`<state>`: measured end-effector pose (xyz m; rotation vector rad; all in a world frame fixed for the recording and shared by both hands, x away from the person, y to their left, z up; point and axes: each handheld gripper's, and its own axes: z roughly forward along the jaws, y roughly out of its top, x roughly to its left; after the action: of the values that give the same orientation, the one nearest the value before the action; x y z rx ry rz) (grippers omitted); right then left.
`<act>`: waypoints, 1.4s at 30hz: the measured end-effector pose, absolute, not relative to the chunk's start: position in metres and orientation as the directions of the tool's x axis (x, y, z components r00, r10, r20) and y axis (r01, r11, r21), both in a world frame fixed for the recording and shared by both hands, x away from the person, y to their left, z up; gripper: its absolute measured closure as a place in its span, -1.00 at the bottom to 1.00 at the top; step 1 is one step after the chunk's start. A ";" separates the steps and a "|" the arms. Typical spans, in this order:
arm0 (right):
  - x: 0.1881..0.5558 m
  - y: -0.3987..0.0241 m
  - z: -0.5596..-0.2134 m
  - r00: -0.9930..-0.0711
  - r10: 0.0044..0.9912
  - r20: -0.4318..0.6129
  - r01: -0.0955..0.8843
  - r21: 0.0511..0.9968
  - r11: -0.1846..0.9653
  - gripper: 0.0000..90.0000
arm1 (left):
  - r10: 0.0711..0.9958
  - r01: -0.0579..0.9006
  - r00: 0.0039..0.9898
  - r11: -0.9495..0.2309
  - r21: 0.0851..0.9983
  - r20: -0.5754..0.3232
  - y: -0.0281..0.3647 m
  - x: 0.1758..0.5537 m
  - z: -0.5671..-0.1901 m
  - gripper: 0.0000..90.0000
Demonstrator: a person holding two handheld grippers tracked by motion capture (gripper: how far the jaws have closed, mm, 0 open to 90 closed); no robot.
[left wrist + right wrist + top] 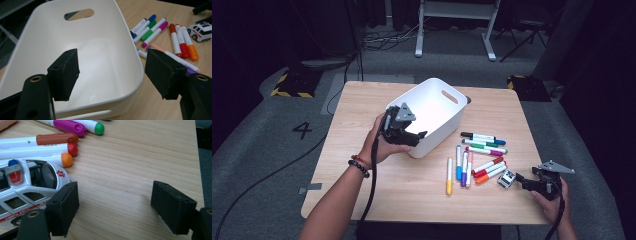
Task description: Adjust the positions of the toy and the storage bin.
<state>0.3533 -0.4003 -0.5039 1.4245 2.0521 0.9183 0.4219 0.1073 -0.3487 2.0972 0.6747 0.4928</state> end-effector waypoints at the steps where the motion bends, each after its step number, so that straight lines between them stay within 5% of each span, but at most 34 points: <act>1: 0.353 -0.400 -0.504 -0.347 0.938 -0.008 0.619 0.749 0.235 -0.50 | 0.633 0.283 0.767 -0.485 0.828 0.109 0.114 0.424 -0.346 -0.38; 11: 0.353 -0.400 -0.504 -0.346 0.938 -0.008 0.620 0.749 0.235 -0.50 | 0.740 0.342 0.672 -0.345 0.874 0.029 0.182 0.468 -0.345 -0.50; 24: 0.353 -0.400 -0.504 -0.346 0.938 -0.008 0.620 0.749 0.235 -0.50 | 0.813 0.488 0.581 -0.314 0.815 -0.035 0.189 0.518 -0.383 -0.53; 28: 0.353 -0.400 -0.504 -0.348 0.938 -0.010 0.618 0.749 0.237 -0.50 | 0.803 0.514 0.592 -0.313 0.799 -0.066 0.190 0.529 -0.391 -0.40; 36: 0.353 -0.400 -0.504 -0.351 0.936 -0.005 0.617 0.751 0.236 -0.50 | 0.736 0.535 0.665 -0.352 0.768 -0.127 0.174 0.526 -0.396 0.24; 42: 0.353 -0.400 -0.504 -0.354 0.935 -0.009 0.618 0.748 0.241 -0.50 | 0.763 0.564 0.637 -0.361 0.743 -0.113 0.161 0.504 -0.395 0.14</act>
<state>0.3528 -0.3999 -0.5037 1.4172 2.0600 0.9192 0.5044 0.1613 -0.3946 2.0695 1.0325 0.3217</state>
